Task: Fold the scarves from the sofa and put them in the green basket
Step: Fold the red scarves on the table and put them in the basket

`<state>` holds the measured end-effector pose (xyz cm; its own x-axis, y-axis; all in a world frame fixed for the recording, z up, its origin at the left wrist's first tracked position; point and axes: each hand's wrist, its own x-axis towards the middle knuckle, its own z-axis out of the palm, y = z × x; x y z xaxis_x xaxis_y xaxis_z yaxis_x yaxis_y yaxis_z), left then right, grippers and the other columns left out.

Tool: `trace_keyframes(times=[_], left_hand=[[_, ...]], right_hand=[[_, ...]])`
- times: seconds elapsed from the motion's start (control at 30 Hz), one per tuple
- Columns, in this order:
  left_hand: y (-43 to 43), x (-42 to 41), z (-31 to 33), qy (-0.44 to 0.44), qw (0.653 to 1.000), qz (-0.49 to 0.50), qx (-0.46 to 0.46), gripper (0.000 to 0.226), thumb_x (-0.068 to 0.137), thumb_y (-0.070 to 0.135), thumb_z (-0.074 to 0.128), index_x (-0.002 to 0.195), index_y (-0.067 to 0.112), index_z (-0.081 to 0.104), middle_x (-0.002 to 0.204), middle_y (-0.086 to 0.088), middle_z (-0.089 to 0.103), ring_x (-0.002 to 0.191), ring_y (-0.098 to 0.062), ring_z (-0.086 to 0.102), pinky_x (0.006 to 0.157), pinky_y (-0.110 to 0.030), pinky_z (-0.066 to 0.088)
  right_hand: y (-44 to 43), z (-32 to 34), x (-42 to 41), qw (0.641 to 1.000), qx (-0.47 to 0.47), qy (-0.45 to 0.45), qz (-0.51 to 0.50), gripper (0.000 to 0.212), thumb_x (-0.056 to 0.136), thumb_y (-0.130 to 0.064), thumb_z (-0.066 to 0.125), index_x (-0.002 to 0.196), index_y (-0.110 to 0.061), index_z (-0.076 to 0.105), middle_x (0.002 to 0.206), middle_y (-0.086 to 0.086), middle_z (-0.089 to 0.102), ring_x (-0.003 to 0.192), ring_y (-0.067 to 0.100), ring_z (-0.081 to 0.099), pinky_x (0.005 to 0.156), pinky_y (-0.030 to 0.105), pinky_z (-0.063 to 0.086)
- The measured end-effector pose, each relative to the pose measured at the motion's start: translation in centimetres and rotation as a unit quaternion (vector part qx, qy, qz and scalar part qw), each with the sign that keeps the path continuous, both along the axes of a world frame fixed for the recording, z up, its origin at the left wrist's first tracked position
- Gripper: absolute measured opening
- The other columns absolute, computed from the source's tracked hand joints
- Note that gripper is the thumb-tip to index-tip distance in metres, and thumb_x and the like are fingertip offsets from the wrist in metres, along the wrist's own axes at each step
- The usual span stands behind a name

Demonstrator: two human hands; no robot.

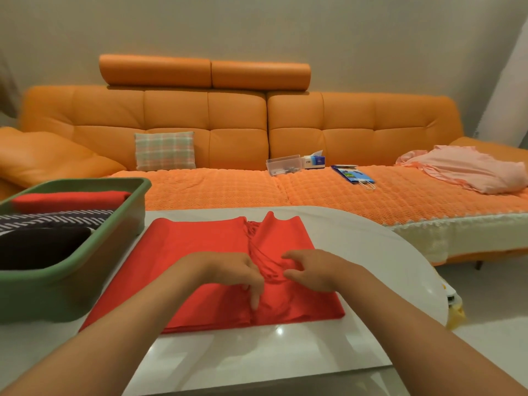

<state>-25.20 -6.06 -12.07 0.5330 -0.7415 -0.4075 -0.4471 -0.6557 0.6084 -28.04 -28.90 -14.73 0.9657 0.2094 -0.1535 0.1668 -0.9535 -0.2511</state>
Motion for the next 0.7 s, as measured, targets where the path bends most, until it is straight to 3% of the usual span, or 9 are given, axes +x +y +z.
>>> trace_keyframes(times=[0.1, 0.17, 0.23, 0.33, 0.5, 0.6, 0.7], left_hand=[[0.1, 2.2, 0.2, -0.026, 0.989, 0.104, -0.100, 0.034, 0.094, 0.034, 0.059, 0.069, 0.018, 0.076, 0.078, 0.005, 0.073, 0.070, -0.012, 0.056, 0.069, -0.018, 0.045], [-0.1, 4.3, -0.4, -0.104, 0.954, 0.220, -0.175, 0.041, 0.097, 0.036, 0.057, 0.064, 0.019, 0.074, 0.062, 0.006, 0.066, 0.059, -0.013, 0.053, 0.060, -0.022, 0.043], [-0.3, 7.0, -1.7, -0.191, 0.919, 0.287, -0.193, 0.036, 0.097, 0.033, 0.056, 0.069, 0.018, 0.076, 0.066, 0.006, 0.068, 0.064, -0.014, 0.060, 0.066, -0.027, 0.047], [-0.9, 10.4, -3.9, -0.280, 0.908, 0.279, -0.137, 0.019, 0.094, 0.025, 0.057, 0.086, 0.019, 0.074, 0.090, 0.002, 0.072, 0.088, -0.019, 0.063, 0.080, -0.033, 0.049], [-2.4, 13.9, -5.3, -0.314, 0.894, 0.277, -0.159, 0.025, 0.094, 0.011, 0.053, 0.113, 0.015, 0.070, 0.113, -0.003, 0.070, 0.106, -0.021, 0.061, 0.095, -0.033, 0.046], [-2.5, 15.9, -6.1, -0.309, 0.898, 0.281, -0.137, 0.031, 0.099, 0.013, 0.048, 0.124, 0.016, 0.066, 0.126, -0.003, 0.066, 0.119, -0.022, 0.058, 0.104, -0.037, 0.042], [-2.6, 17.4, -6.2, -0.300, 0.895, 0.294, -0.150, 0.029, 0.099, 0.016, 0.050, 0.123, 0.019, 0.066, 0.123, 0.000, 0.068, 0.117, -0.020, 0.059, 0.101, -0.034, 0.043]], right_hand=[[0.2, 0.1, 2.0, 0.995, -0.067, -0.056, -0.038, 0.041, 0.097, -0.055, 0.042, 0.105, -0.024, 0.069, 0.107, 0.002, 0.066, 0.104, 0.024, 0.062, 0.083, 0.034, 0.043], [0.8, 0.5, 3.6, 0.991, -0.069, -0.101, -0.054, 0.040, 0.099, -0.050, 0.041, 0.097, -0.021, 0.069, 0.101, 0.004, 0.069, 0.098, 0.026, 0.062, 0.080, 0.035, 0.041], [1.6, 0.4, 5.5, 0.988, -0.017, -0.140, -0.069, 0.029, 0.098, -0.041, 0.045, 0.107, -0.026, 0.068, 0.112, 0.001, 0.068, 0.104, 0.025, 0.062, 0.089, 0.038, 0.046], [2.5, 0.0, 8.8, 0.980, 0.056, -0.174, -0.082, 0.027, 0.099, -0.030, 0.048, 0.119, -0.027, 0.065, 0.124, 0.001, 0.061, 0.112, 0.027, 0.060, 0.094, 0.044, 0.049], [3.1, -1.5, 14.1, 0.973, 0.100, -0.195, -0.070, 0.046, 0.103, -0.018, 0.041, 0.149, -0.028, 0.042, 0.152, -0.002, 0.041, 0.132, 0.025, 0.048, 0.104, 0.045, 0.043], [3.1, -2.5, 16.3, 0.978, 0.092, -0.161, -0.094, 0.052, 0.105, -0.021, 0.037, 0.156, -0.027, 0.027, 0.157, 0.005, 0.034, 0.137, 0.030, 0.043, 0.108, 0.047, 0.040], [2.5, -3.1, 18.1, 0.980, 0.119, -0.132, -0.087, 0.045, 0.102, -0.020, 0.045, 0.147, -0.023, 0.046, 0.144, 0.008, 0.052, 0.130, 0.027, 0.050, 0.107, 0.042, 0.041]])
